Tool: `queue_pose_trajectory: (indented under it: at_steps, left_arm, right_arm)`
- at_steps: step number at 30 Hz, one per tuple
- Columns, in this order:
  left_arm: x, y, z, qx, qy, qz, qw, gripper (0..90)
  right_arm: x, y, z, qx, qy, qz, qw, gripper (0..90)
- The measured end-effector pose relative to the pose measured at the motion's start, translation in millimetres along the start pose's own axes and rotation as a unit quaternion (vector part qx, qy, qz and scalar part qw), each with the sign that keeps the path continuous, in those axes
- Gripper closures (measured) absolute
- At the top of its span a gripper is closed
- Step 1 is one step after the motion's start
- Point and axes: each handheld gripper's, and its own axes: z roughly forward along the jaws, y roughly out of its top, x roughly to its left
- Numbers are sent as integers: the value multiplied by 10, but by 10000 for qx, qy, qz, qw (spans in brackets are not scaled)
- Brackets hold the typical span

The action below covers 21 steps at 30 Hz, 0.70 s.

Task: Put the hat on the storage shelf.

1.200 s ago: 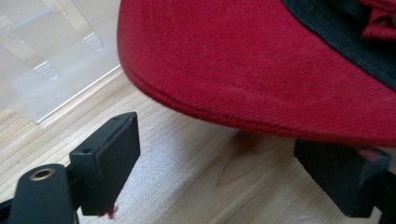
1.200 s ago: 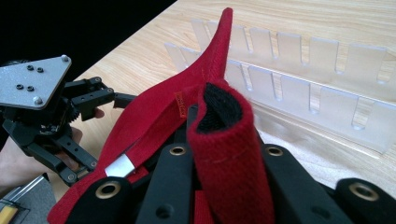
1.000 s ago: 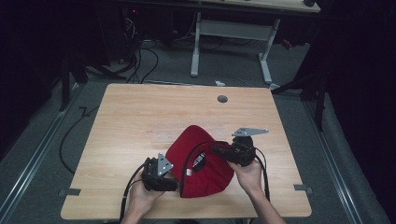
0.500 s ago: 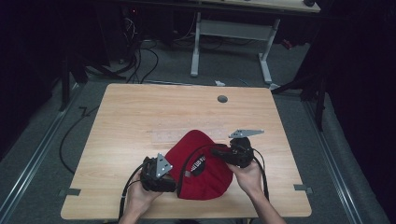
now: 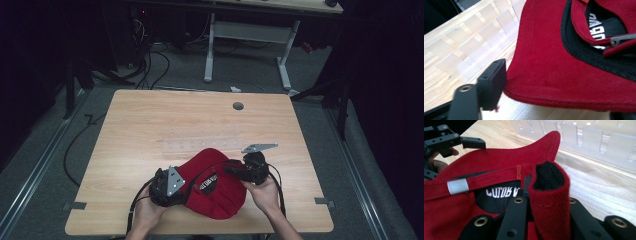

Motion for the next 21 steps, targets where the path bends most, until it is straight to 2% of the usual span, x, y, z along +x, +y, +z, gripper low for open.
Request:
queue_pose_trajectory:
  at_steps: [2,3,4,5,7,9,12,16,21]
  left_arm:
    - [-4,1,-16,12,-37,48,10000,338]
    - [-9,2,-25,20,-66,59,10000,355]
    - [-11,4,-34,22,-85,82,9999,408]
    - [-10,7,-46,0,-96,111,9999,408]
    - [11,28,-64,-14,-170,22,9999,461]
    - [25,49,-73,-3,-246,-46,9997,472]
    - [5,77,-90,44,-321,-16,9995,523]
    - [-21,143,-120,186,-587,-189,9979,635]
    - [-62,199,-141,281,-722,-64,9970,703]
  right_arm:
    - [15,-5,0,-8,-12,-11,10000,812]
    - [23,-10,0,-20,-9,-23,10000,811]
    - [36,-16,-5,3,17,-48,10000,809]
    - [36,-16,-5,3,17,-48,10000,809]
    - [30,-31,-14,-10,117,-59,9999,804]
    - [17,-36,-17,-52,161,-51,9998,802]
    - [-1,-47,-21,-206,239,-2,9995,791]
    - [-2,-32,-39,-403,283,-38,9988,773]
    - [-17,-7,-46,-493,292,20,9984,728]
